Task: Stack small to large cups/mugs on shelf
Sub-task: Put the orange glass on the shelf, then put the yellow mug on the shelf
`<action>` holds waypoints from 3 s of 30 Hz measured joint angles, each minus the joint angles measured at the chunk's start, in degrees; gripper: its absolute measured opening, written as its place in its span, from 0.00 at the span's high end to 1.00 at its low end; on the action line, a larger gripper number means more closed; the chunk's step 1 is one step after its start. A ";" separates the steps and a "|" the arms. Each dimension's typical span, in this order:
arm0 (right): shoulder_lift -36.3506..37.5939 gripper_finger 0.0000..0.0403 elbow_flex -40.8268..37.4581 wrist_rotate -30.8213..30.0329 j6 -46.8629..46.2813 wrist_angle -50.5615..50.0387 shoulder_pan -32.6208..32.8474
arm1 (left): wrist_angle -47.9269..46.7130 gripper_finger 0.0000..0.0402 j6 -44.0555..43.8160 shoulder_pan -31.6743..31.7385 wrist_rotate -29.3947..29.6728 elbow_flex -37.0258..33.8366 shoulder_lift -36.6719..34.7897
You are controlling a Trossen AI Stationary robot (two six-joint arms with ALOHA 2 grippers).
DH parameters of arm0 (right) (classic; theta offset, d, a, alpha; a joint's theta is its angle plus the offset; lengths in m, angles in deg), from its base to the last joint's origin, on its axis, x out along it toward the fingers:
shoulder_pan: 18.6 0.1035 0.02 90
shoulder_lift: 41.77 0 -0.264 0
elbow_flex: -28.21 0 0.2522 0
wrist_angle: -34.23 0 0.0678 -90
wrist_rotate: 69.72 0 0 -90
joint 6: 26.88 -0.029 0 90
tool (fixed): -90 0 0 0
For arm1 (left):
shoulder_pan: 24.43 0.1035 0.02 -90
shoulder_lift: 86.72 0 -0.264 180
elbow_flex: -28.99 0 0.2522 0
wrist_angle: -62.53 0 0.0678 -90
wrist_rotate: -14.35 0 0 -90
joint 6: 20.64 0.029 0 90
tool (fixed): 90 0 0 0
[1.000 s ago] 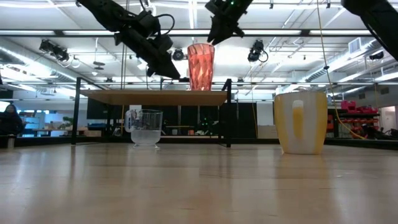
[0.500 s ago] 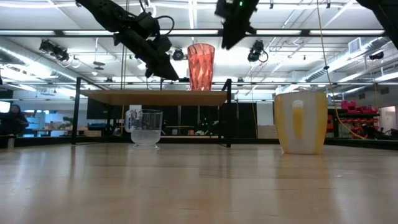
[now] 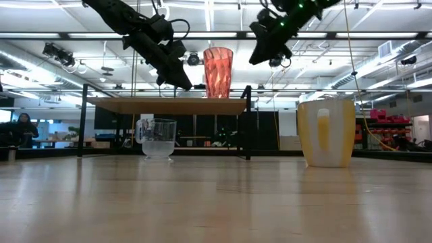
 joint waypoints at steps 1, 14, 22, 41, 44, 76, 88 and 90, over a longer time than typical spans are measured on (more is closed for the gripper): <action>1.01 0.82 -2.60 1.21 -0.26 2.02 -0.49 | -0.08 0.77 0.02 0.01 0.00 0.00 0.00; -1.98 0.92 -9.73 11.16 -1.80 18.65 -1.04 | 0.55 0.78 -0.09 -0.10 0.00 0.00 0.00; -4.81 0.95 -9.71 11.58 -1.78 20.52 -0.22 | 0.99 0.79 -0.13 -0.10 -0.02 0.00 0.00; -5.69 0.95 -9.69 14.61 -3.19 24.54 0.47 | 1.72 0.79 -0.60 -0.21 -0.02 0.00 0.00; -5.69 0.95 -9.69 14.49 -3.33 24.61 0.48 | 1.78 0.79 -0.65 -0.21 -0.02 0.00 0.00; -4.48 0.96 -9.63 14.14 -5.39 21.57 0.46 | -3.24 0.81 -1.73 -0.23 -0.02 0.00 0.02; -2.94 0.96 -9.63 14.16 -6.13 19.32 0.48 | -7.68 0.80 -2.03 -0.39 0.00 0.07 -2.09; -2.80 0.96 -9.63 14.15 -6.26 18.64 0.48 | -8.99 0.81 -2.03 -0.38 0.08 0.07 -3.11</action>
